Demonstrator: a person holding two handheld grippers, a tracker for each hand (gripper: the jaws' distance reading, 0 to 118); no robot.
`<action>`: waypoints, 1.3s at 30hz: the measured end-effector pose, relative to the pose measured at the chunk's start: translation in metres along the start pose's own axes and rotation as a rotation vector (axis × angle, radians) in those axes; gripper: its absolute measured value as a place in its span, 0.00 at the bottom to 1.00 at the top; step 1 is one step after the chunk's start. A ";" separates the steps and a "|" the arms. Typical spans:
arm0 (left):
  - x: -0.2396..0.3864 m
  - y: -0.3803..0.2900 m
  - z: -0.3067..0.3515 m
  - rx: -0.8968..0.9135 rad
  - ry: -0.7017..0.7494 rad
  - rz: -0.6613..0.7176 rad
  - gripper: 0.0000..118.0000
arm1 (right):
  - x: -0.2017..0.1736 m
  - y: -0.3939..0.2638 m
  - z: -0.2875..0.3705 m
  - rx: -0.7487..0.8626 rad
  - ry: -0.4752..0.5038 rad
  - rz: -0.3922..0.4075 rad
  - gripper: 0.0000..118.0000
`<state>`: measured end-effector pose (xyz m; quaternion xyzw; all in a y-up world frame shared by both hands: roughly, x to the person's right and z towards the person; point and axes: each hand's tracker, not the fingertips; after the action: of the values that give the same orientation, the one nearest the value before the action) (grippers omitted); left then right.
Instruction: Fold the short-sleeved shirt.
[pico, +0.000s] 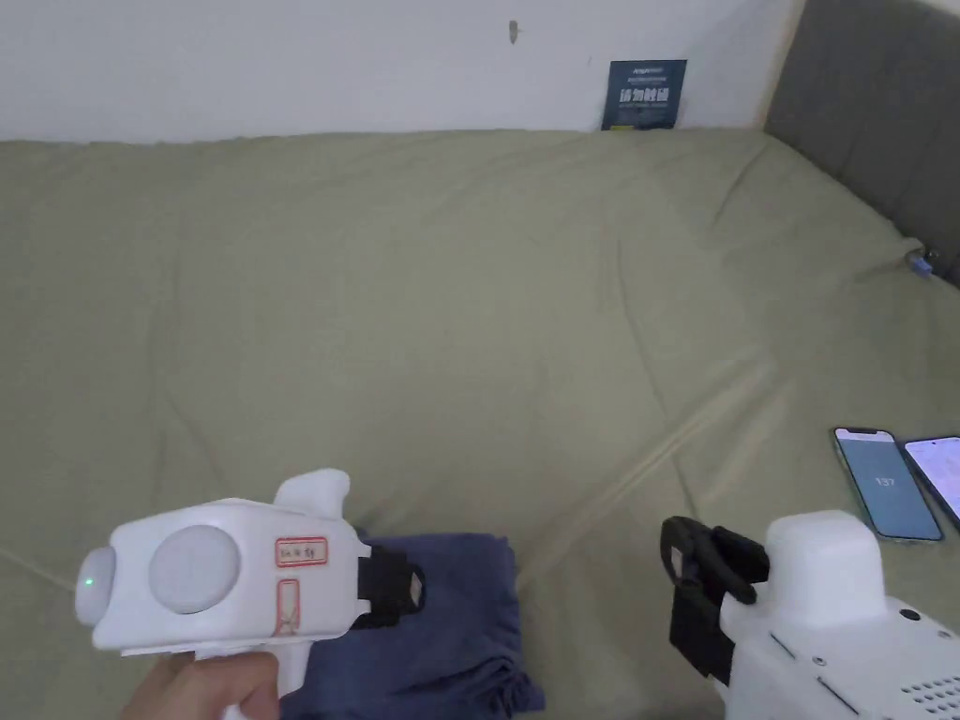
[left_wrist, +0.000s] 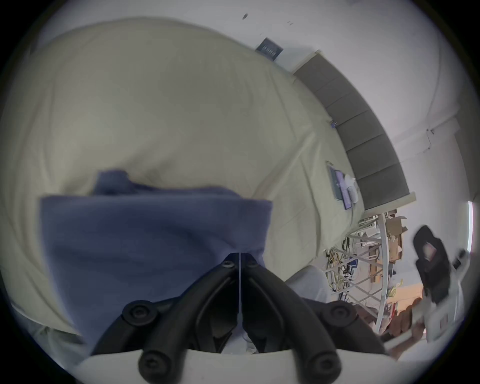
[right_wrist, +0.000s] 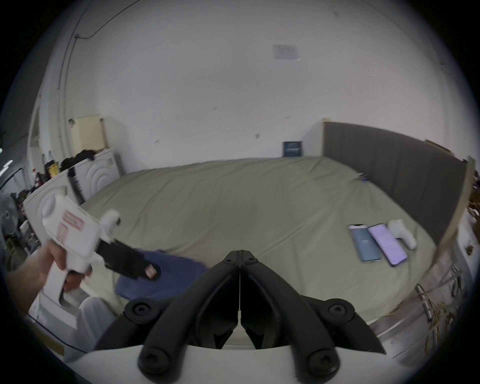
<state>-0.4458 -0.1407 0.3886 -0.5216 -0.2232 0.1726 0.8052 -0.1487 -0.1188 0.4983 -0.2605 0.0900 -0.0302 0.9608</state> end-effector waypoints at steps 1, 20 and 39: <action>-0.015 0.000 0.014 0.037 0.013 -0.014 0.00 | -0.005 0.002 -0.012 -0.054 0.077 -0.009 0.01; -0.130 -0.018 0.039 0.050 0.052 0.140 0.00 | 0.017 -0.087 -0.232 -0.624 0.903 -0.776 0.01; -0.152 -0.003 -0.034 -0.076 -0.298 0.265 0.65 | 0.021 -0.088 -0.235 -0.644 0.950 -0.759 0.01</action>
<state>-0.5547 -0.2456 0.3517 -0.5451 -0.2755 0.3436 0.7134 -0.1737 -0.3126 0.3406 -0.5052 0.4083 -0.4475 0.6147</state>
